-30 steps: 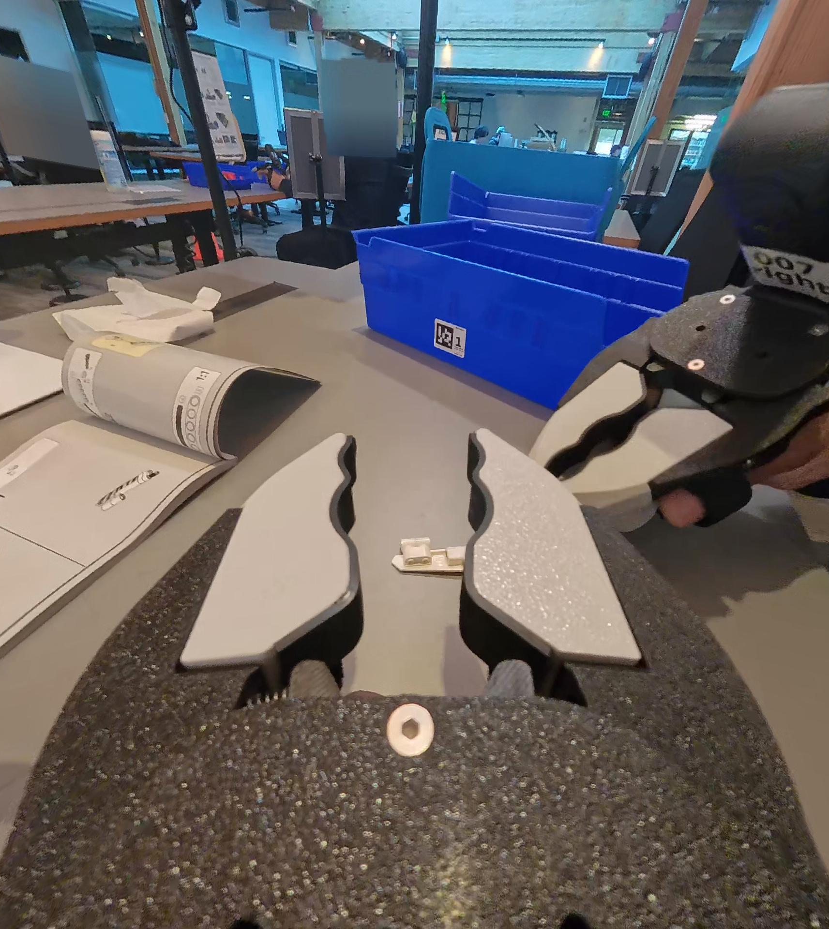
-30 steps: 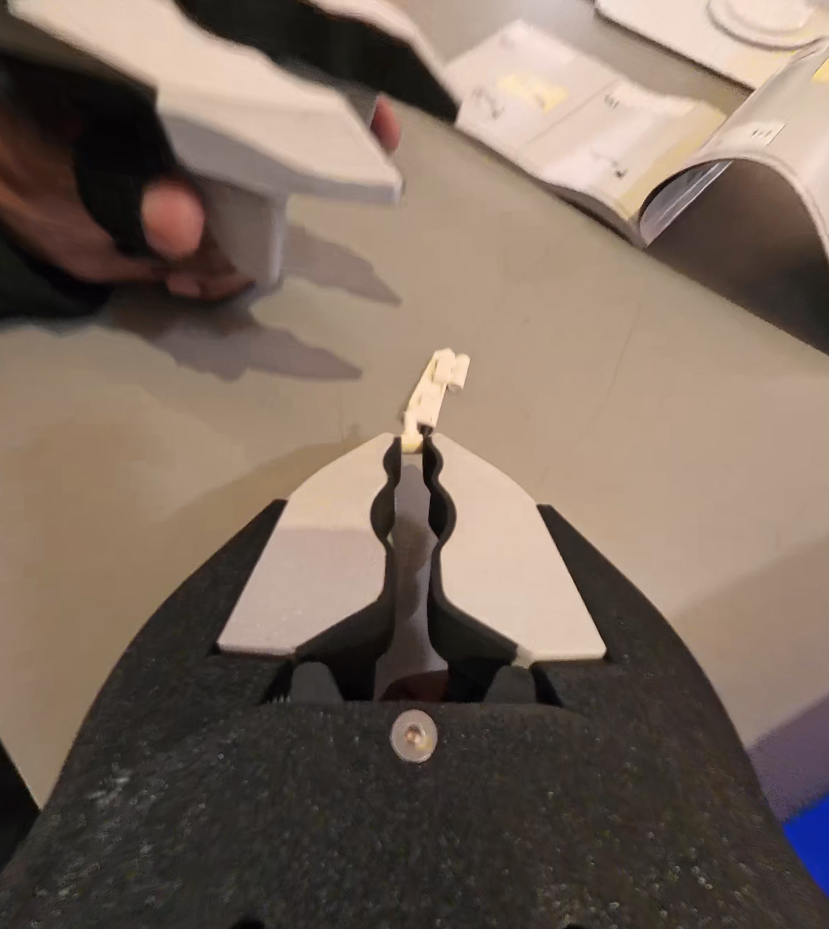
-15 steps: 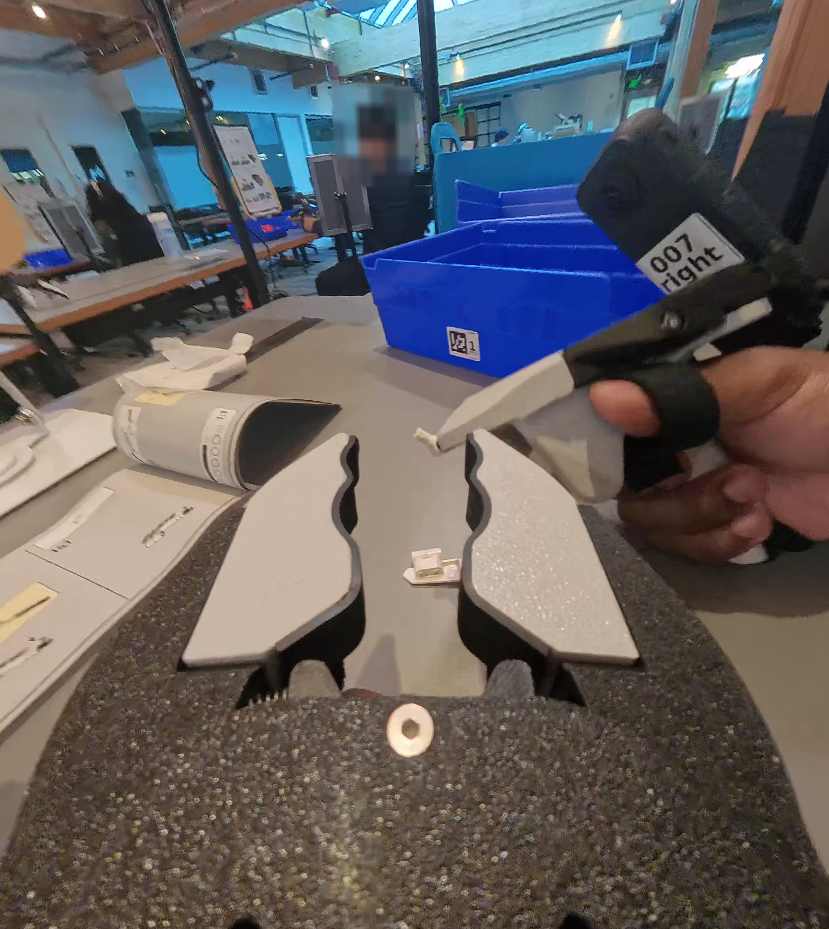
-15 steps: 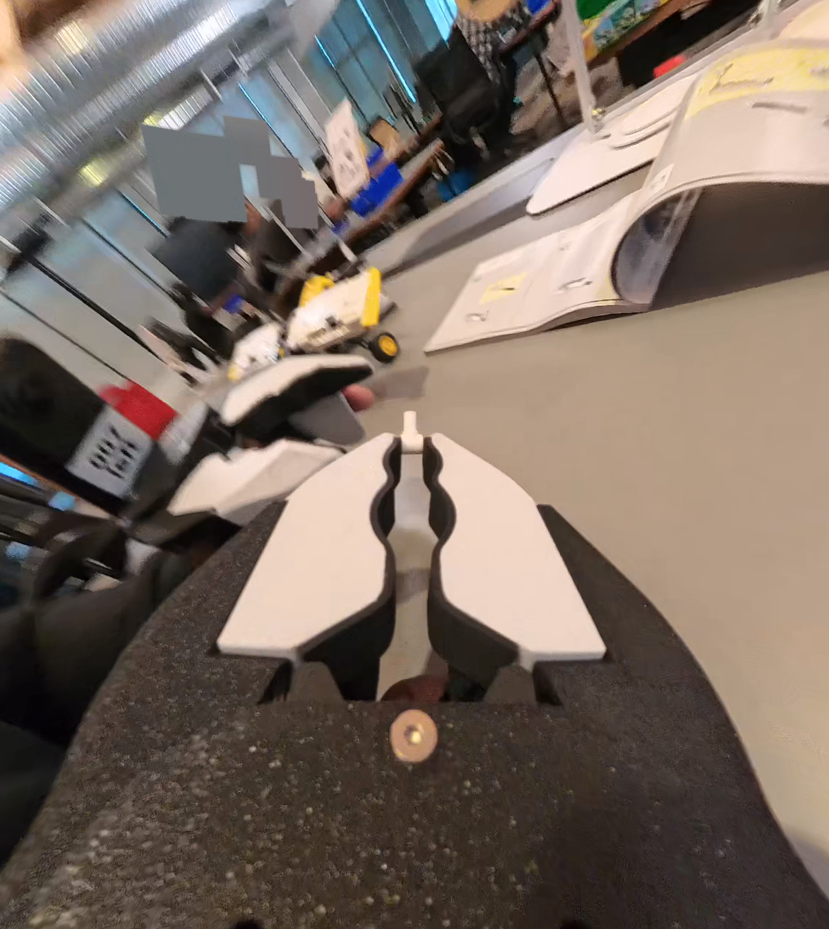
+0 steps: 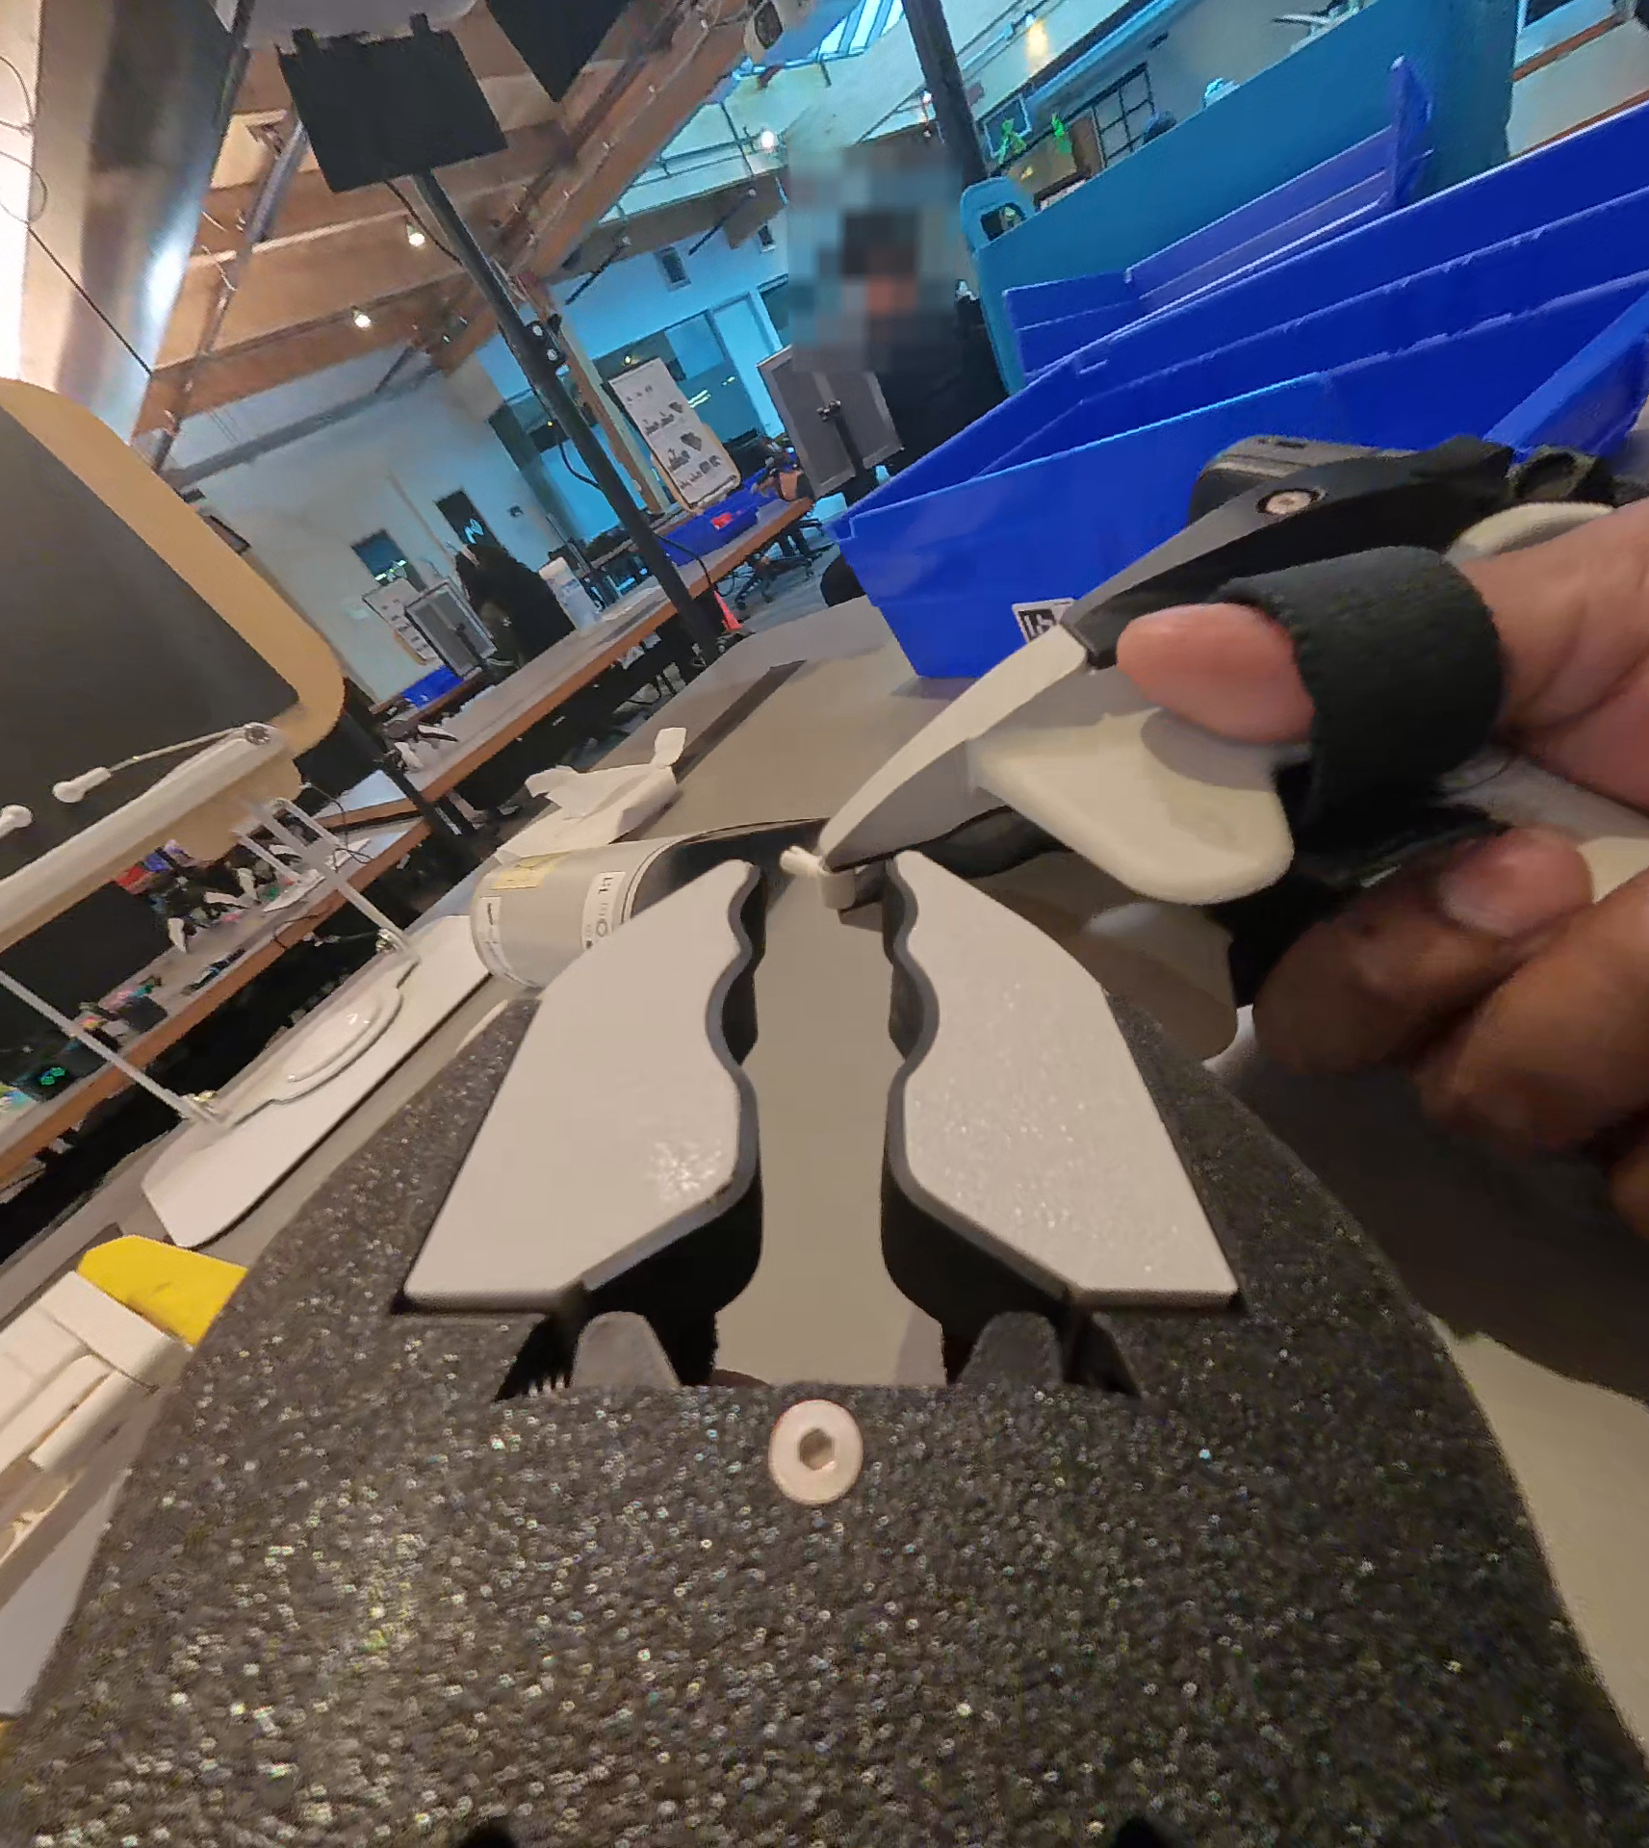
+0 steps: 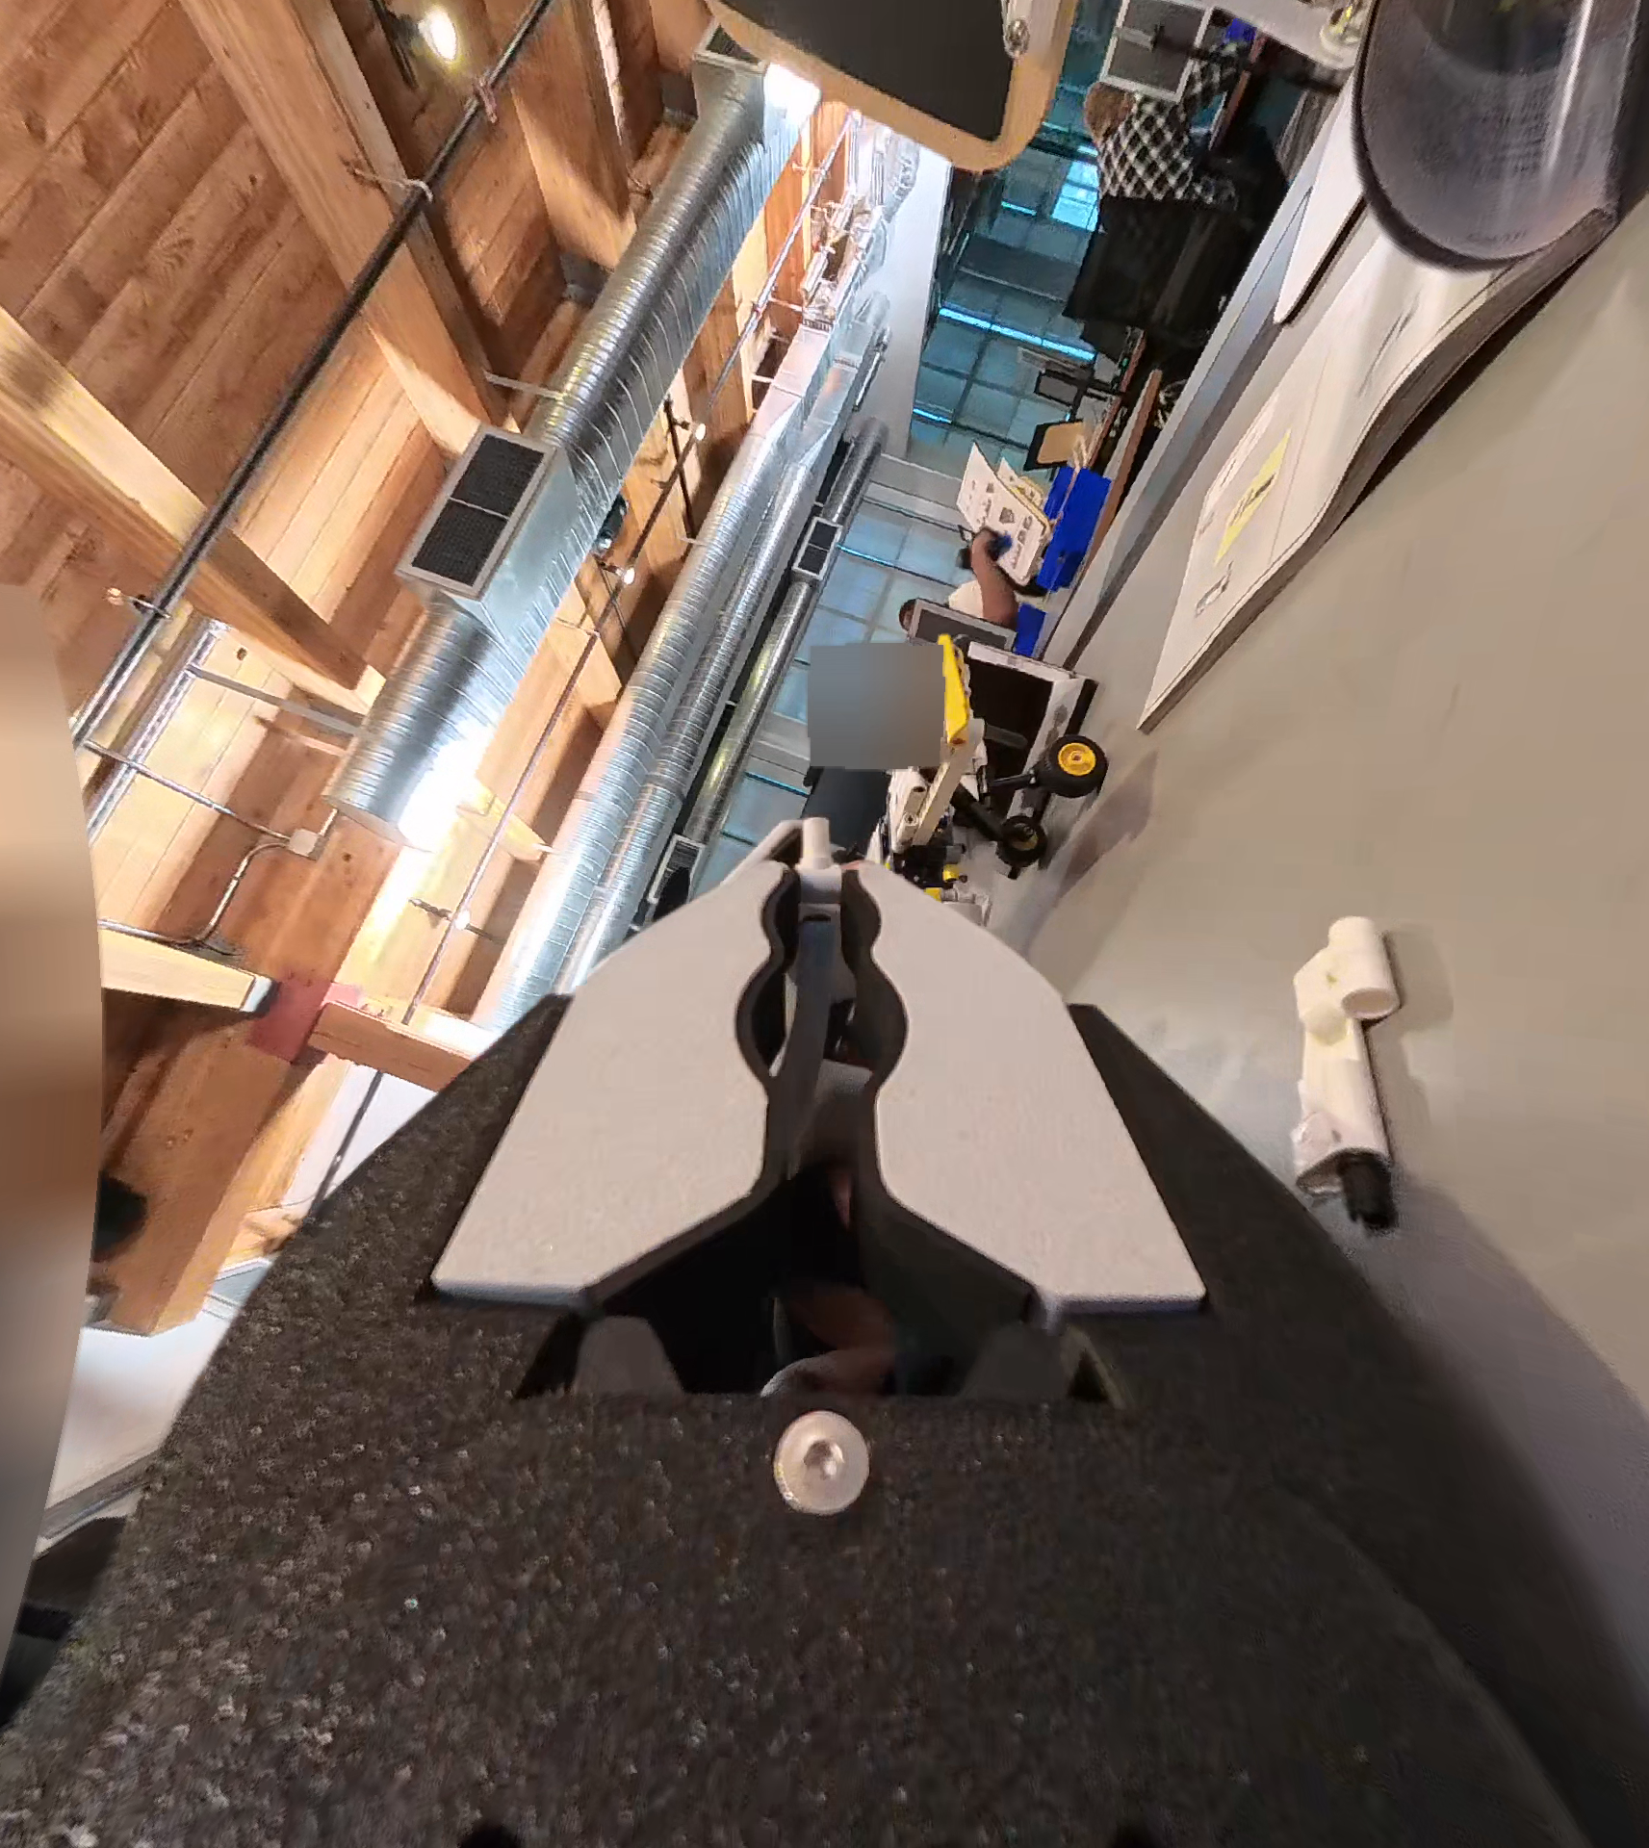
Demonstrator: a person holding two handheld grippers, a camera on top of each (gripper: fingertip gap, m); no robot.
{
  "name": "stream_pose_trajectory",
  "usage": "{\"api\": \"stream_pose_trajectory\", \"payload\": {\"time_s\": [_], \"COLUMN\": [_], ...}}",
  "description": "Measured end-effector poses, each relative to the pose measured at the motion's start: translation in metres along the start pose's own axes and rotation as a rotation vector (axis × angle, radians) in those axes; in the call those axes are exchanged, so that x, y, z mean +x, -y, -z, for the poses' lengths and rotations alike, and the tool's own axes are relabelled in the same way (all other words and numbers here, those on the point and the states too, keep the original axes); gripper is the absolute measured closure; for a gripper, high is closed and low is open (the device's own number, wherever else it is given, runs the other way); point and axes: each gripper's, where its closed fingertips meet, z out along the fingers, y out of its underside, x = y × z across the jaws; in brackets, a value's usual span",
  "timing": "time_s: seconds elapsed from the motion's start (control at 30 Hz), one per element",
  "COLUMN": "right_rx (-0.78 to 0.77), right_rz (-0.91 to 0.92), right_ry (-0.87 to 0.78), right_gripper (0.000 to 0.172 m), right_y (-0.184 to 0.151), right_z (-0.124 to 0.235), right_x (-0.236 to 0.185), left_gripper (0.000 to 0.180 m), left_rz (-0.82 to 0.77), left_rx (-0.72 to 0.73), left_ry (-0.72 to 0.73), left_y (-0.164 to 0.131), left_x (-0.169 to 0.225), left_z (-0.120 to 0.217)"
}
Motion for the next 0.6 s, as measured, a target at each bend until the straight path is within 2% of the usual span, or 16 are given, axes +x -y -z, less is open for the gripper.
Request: {"api": "stream_pose_trajectory", "payload": {"time_s": [0.4, 0.6], "right_rx": [0.02, 0.006], "right_rz": [-0.023, -0.053], "right_ry": [0.011, 0.067], "right_gripper": [0.164, 0.163], "right_y": [-0.002, -0.006], "right_z": [0.002, 0.005], "right_x": [-0.001, -0.006], "left_gripper": [0.168, 0.173], "left_rz": [-0.06, -0.072], "left_rx": [0.005, 0.036], "left_ry": [-0.015, -0.057], "left_y": [0.001, 0.006], "left_x": [0.006, 0.01], "left_z": [0.0, 0.003]}}
